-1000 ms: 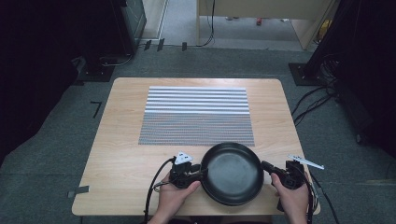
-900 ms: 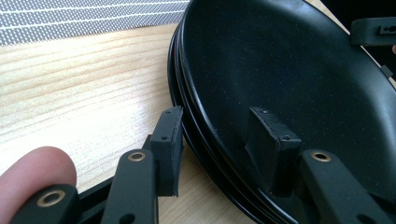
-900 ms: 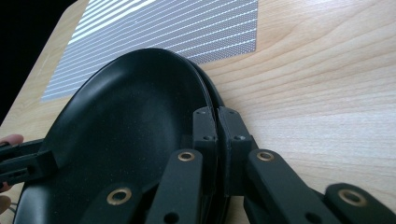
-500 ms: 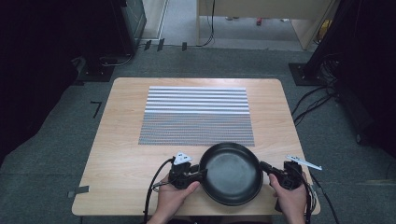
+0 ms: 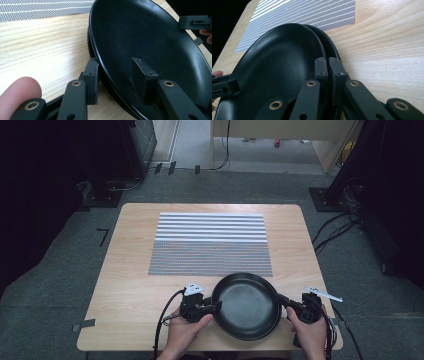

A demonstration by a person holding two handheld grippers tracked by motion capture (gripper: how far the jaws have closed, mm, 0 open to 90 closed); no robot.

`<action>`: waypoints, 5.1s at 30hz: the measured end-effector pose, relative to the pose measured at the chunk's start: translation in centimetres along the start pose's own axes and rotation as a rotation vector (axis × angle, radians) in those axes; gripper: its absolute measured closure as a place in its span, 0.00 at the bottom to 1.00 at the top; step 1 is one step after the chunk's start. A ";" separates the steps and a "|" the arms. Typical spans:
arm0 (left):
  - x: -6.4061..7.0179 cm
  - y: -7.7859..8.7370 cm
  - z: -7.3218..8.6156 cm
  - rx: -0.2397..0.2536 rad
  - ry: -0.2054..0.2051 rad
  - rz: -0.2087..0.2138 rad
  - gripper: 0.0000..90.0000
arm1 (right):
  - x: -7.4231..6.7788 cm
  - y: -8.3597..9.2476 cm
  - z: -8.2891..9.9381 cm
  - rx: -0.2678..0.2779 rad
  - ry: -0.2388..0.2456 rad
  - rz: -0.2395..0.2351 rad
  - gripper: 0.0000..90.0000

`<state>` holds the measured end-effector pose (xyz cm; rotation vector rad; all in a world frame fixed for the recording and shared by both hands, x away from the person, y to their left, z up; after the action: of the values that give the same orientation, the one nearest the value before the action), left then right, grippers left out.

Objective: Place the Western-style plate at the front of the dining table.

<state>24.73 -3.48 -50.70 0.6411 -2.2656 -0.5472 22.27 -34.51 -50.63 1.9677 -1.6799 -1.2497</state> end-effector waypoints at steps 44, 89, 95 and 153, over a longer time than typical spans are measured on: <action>-0.6 2.3 -0.3 0.061 0.006 -0.034 0.78 | -1.2 -1.7 1.6 0.002 -0.061 -0.079 0.91; -0.8 4.5 -3.2 0.135 0.061 0.012 0.80 | -4.1 -0.3 -1.8 0.084 -0.145 -0.154 0.93; -1.2 5.3 -4.6 0.162 0.059 0.004 0.81 | -5.2 -0.5 -3.1 0.088 -0.135 -0.168 0.93; -15.8 3.2 -15.3 0.123 0.240 -0.145 0.79 | -11.5 -15.2 -14.5 -0.049 -0.115 -0.097 0.92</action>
<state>44.84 5.29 -47.07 0.8891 -2.0489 -0.3788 43.70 -24.30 -47.48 2.0045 -1.6060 -1.4503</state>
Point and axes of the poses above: each handheld gripper's, and its own axes: y roughly backward along the jaws, z roughly out of its underside, x roughly to its right, the point moved 3 cm from there along -y, roughly forward along the jaws, and after that the axes turned 10 degrees about z, right-handed, at the moved point
